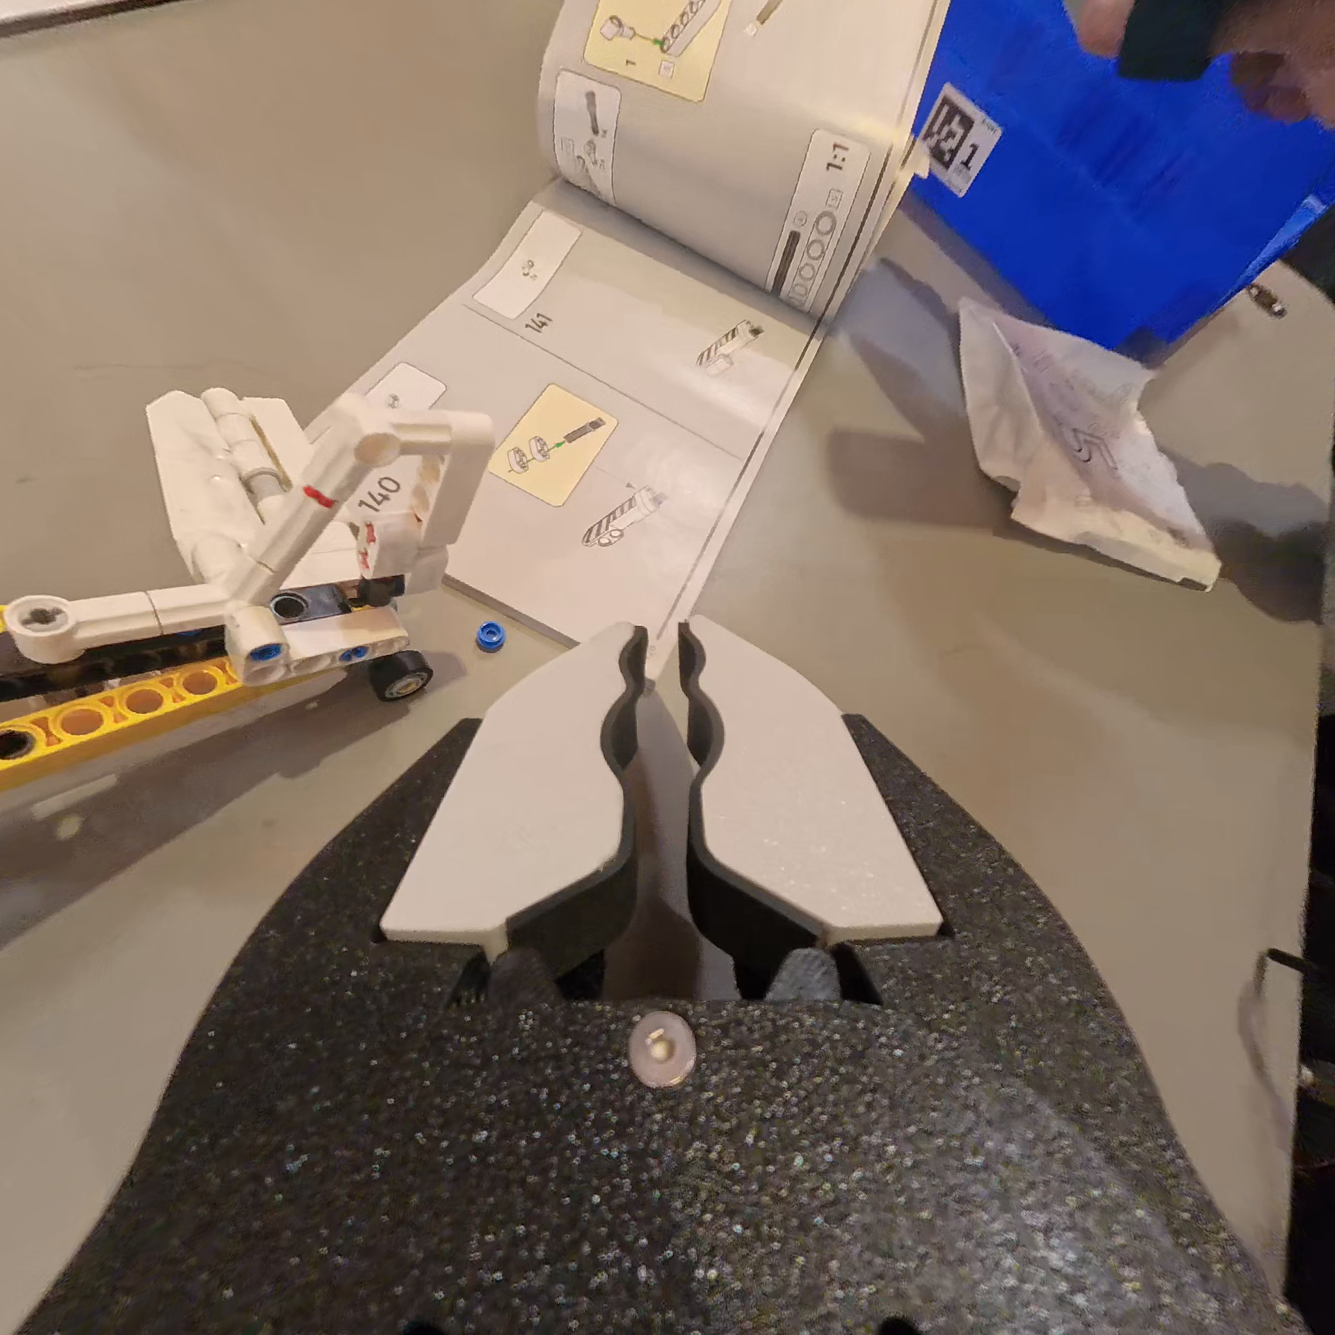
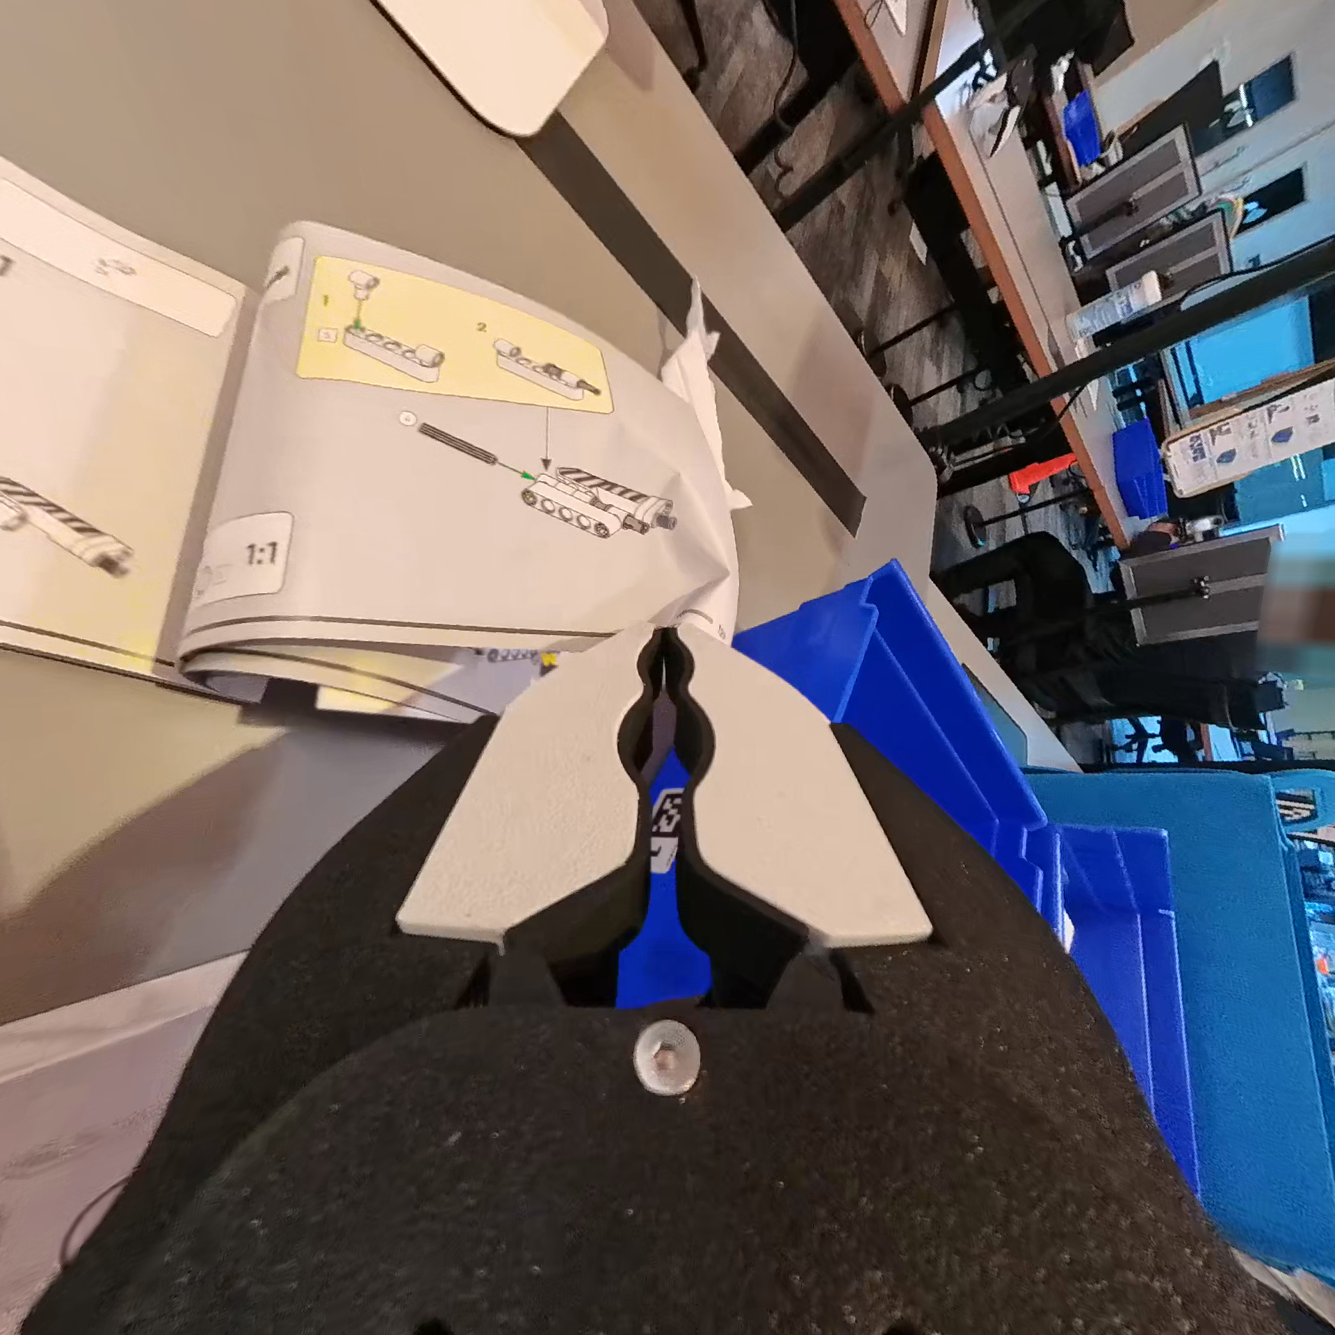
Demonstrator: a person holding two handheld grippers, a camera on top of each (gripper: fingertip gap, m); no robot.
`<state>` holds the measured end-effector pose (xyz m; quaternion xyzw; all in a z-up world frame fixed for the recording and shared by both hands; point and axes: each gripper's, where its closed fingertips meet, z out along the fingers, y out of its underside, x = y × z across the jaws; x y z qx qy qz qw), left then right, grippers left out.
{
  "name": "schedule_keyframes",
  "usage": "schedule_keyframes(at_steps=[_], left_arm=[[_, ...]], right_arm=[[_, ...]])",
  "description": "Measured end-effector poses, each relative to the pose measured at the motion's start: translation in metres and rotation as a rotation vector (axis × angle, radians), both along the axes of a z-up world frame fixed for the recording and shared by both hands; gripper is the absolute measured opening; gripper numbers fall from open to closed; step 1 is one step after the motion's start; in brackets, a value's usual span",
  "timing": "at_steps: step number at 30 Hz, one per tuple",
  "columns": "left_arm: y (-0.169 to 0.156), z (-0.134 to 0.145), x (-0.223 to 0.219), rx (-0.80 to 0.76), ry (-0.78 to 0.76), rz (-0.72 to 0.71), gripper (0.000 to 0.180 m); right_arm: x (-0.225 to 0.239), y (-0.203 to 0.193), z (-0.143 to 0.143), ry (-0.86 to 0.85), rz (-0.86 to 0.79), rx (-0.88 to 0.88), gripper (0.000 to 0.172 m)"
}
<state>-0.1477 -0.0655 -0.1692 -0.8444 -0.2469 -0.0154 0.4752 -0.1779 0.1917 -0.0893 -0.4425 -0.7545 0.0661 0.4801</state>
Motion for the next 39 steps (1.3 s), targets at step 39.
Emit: schedule_keyframes(at_steps=[39], left_arm=[[-0.002,0.000,-0.002,0.028,-0.044,0.007,0.009]], right_arm=[[-0.010,-0.055,-0.052,-0.254,0.294,-0.079,0.020]])
